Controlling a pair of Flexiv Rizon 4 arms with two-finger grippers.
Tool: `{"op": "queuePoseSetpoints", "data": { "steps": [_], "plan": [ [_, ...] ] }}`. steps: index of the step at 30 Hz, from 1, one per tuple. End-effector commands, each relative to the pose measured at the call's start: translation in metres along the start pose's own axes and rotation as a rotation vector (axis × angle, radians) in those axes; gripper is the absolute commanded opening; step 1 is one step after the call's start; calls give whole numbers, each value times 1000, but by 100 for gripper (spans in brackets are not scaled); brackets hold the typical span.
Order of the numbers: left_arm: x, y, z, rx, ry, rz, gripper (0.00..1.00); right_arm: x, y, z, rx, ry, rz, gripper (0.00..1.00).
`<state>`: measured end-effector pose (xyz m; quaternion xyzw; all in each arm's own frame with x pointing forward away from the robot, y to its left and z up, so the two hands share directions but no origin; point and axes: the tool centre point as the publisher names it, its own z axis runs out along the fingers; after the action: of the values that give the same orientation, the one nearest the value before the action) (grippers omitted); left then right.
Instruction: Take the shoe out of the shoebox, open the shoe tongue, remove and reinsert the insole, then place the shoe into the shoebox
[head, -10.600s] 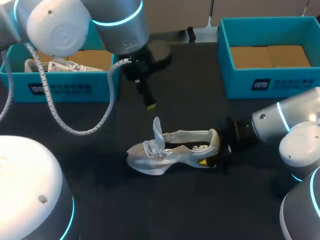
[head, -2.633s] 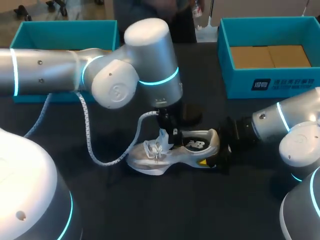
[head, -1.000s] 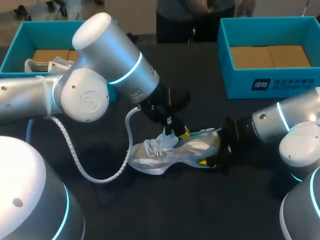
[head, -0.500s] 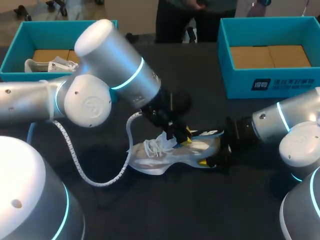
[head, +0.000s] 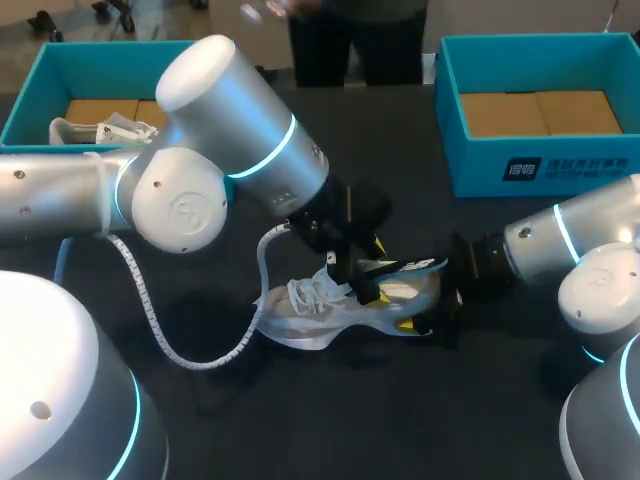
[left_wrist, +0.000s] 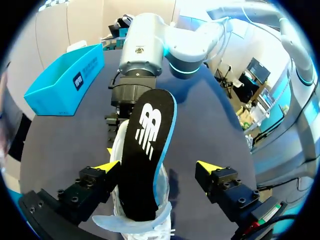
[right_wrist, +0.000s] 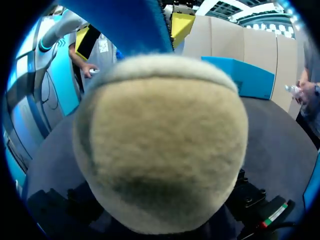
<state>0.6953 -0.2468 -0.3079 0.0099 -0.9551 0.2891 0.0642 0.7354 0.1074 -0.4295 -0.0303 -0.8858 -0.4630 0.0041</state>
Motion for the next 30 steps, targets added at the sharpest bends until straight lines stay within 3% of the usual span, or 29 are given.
{"op": "queuePoseSetpoints", "data": {
  "steps": [1, 2, 3, 4, 5, 8, 12, 15, 30],
  "plan": [
    [0, 1, 0, 2, 0, 1, 100, -1, -1, 3, 4, -1, 1, 0],
    [0, 1, 0, 2, 0, 1, 91, -1, -1, 3, 4, -1, 1, 0],
    [0, 1, 0, 2, 0, 1, 74, -1, -1, 3, 4, -1, 1, 0],
    [0, 1, 0, 2, 0, 1, 66, -1, -1, 3, 4, -1, 1, 0],
    [0, 1, 0, -1, 2, 2, 66, -1, -1, 3, 4, -1, 1, 0],
    [0, 0, 0, -4, 8, 11, 76, -1, -1, 3, 4, -1, 1, 0],
    [3, -1, -2, -12, -7, 30, 81, -1, -1, 3, 4, -1, 1, 0],
    [3, -3, -5, -28, -27, 50, 100, -1, -1, 3, 4, -1, 1, 0],
    [3, -11, -11, -80, -180, 138, 100, -1, -1, 3, 4, -1, 1, 0]
  ]
}}
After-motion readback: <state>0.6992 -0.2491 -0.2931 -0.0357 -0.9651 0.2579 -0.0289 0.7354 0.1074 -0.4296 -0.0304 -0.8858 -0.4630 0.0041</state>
